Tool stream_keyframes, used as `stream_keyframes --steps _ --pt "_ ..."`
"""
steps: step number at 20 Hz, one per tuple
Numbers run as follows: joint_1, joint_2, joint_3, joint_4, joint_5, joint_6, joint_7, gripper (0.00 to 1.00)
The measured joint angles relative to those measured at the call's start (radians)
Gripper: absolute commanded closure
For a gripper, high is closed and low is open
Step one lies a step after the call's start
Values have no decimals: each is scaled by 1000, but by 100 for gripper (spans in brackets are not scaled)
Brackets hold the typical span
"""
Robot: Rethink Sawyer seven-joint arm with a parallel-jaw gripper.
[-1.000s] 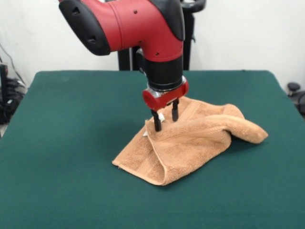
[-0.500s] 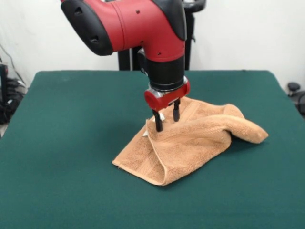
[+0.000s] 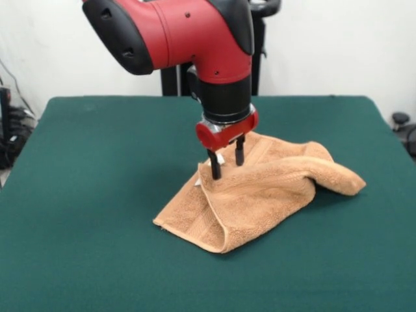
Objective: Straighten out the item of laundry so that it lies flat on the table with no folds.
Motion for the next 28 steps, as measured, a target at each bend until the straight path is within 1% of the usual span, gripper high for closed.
stream_keyframes --steps 6,7,28 --pt "0 0 0 0 -1 0 0 0" --pt "0 0 0 -1 -4 0 0 100" --pt "7 -9 3 -1 -22 0 0 100"
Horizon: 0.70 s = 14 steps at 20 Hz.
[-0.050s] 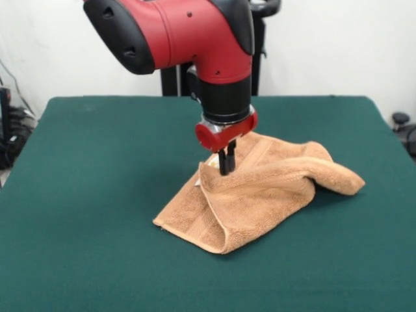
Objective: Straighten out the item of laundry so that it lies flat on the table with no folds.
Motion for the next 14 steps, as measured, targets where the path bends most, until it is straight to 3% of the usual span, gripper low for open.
stream_keyframes --steps 9,14 --pt "24 -52 14 -5 7 -36 0 100" --pt "34 -67 26 -18 7 -200 0 100"
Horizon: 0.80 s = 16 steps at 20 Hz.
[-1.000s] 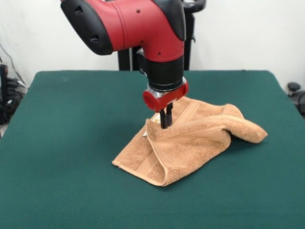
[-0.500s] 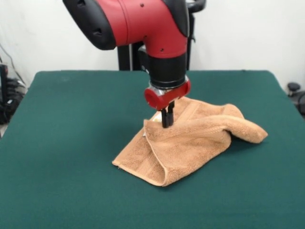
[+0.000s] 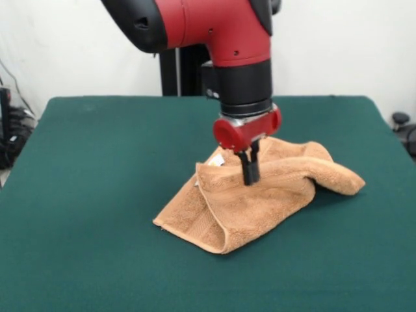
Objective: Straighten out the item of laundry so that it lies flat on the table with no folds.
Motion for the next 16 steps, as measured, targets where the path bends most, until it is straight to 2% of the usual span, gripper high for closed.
stream_keyframes --steps 2,7,13,16 --pt "8 1 0 -8 0 -79 0 100" --pt "23 1 0 -14 9 -172 0 100" --pt "25 -2 0 -13 49 -152 0 100" --pt "20 -15 0 -13 63 -90 0 100"
